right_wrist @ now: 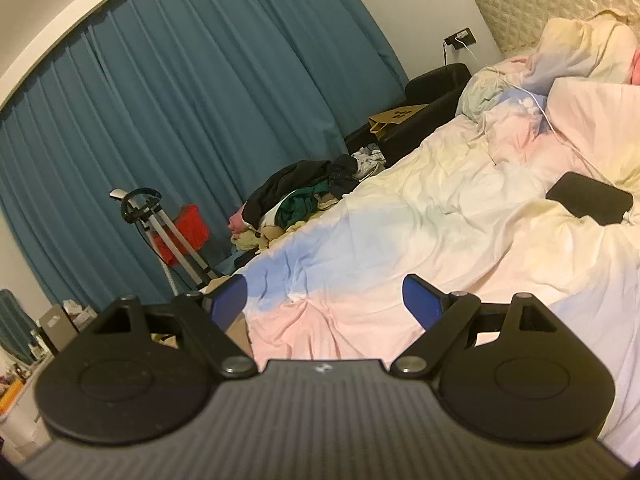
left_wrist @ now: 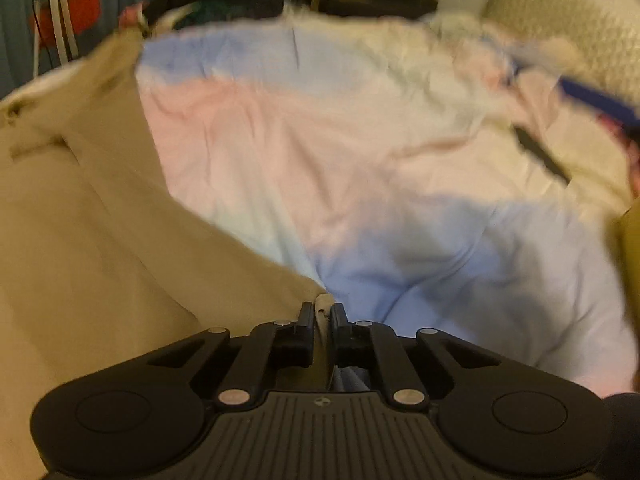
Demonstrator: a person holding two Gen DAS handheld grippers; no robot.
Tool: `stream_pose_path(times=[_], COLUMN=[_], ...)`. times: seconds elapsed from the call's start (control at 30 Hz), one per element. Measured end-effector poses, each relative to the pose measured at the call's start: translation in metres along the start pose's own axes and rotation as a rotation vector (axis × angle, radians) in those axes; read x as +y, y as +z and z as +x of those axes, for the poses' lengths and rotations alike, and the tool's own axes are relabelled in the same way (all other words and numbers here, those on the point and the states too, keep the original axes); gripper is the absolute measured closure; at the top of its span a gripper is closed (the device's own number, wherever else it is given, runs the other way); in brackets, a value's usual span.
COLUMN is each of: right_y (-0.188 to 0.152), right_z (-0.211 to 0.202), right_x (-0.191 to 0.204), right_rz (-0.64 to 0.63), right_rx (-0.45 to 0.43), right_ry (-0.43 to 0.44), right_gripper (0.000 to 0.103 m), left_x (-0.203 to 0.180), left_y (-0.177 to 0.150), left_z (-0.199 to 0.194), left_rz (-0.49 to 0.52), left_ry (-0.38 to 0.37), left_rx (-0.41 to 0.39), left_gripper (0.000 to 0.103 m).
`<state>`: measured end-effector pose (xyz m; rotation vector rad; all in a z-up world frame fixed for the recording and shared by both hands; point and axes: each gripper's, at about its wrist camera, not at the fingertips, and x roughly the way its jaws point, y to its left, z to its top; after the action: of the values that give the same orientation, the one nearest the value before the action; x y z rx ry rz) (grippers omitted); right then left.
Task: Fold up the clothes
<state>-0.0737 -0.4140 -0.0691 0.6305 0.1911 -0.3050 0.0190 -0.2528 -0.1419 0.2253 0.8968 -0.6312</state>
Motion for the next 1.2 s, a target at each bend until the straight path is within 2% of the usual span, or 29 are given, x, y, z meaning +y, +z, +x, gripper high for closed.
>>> stream_pose_path(times=[0.1, 0.2, 0.27, 0.43, 0.53, 0.6, 0.7, 0.77, 0.83, 0.87, 0.9, 0.93, 0.97, 1.0, 1.03, 1.17, 1.2], right_y=[0.0, -0.002, -0.003, -0.01, -0.015, -0.019, -0.024, -0.028, -0.033, -0.035, -0.037, -0.039, -0.041, -0.043, -0.044, -0.048, -0.05], right_z=[-0.001, -0.002, -0.001, -0.002, -0.001, 0.0, 0.001, 0.003, 0.003, 0.003, 0.004, 0.003, 0.003, 0.002, 0.001, 0.0, 0.0], right_x=[-0.001, 0.003, 0.007, 0.022, 0.031, 0.036, 0.044, 0.05, 0.057, 0.061, 0.064, 0.067, 0.07, 0.073, 0.075, 0.081, 0.083], right_rz=[0.017, 0.011, -0.001, -0.055, -0.086, -0.107, -0.14, -0.168, -0.201, -0.217, -0.233, -0.249, -0.263, -0.276, -0.285, -0.306, -0.314], right_rx=[0.006, 0.015, 0.028, 0.057, 0.077, 0.092, 0.115, 0.13, 0.143, 0.148, 0.153, 0.157, 0.157, 0.158, 0.157, 0.156, 0.156], right_ry=[0.011, 0.025, 0.039, 0.064, 0.067, 0.067, 0.069, 0.075, 0.084, 0.088, 0.093, 0.098, 0.103, 0.11, 0.116, 0.136, 0.137], right_gripper=[0.017, 0.017, 0.017, 0.017, 0.017, 0.017, 0.017, 0.017, 0.017, 0.017, 0.017, 0.017, 0.017, 0.017, 0.017, 0.017, 0.017], left_x=[0.016, 0.045, 0.065, 0.124, 0.157, 0.175, 0.19, 0.189, 0.182, 0.177, 0.173, 0.169, 0.166, 0.162, 0.155, 0.146, 0.143], left_y=[-0.002, -0.01, -0.023, -0.07, -0.097, -0.109, -0.114, -0.109, -0.102, -0.095, -0.088, -0.082, -0.074, -0.067, -0.058, -0.026, -0.019], left_z=[-0.042, -0.088, -0.109, -0.13, -0.118, -0.108, -0.102, -0.104, -0.109, -0.113, -0.117, -0.121, -0.127, -0.131, -0.134, -0.149, -0.151], left_rz=[-0.023, -0.119, -0.187, -0.425, -0.542, -0.609, -0.657, -0.628, -0.565, -0.522, -0.479, -0.44, -0.412, -0.386, -0.363, -0.271, -0.252], left_ry=[-0.028, -0.074, -0.091, -0.084, -0.053, -0.039, -0.06, -0.053, -0.035, -0.024, -0.012, 0.003, 0.027, 0.051, 0.074, 0.121, 0.125], left_rx=[-0.087, -0.14, -0.148, -0.084, 0.01, 0.056, 0.081, 0.073, 0.05, 0.032, 0.014, -0.007, -0.033, -0.062, -0.098, -0.214, -0.24], left_gripper=[0.096, 0.099, 0.099, 0.099, 0.099, 0.099, 0.097, 0.091, 0.078, 0.075, 0.065, 0.051, 0.042, 0.029, 0.02, 0.007, 0.001])
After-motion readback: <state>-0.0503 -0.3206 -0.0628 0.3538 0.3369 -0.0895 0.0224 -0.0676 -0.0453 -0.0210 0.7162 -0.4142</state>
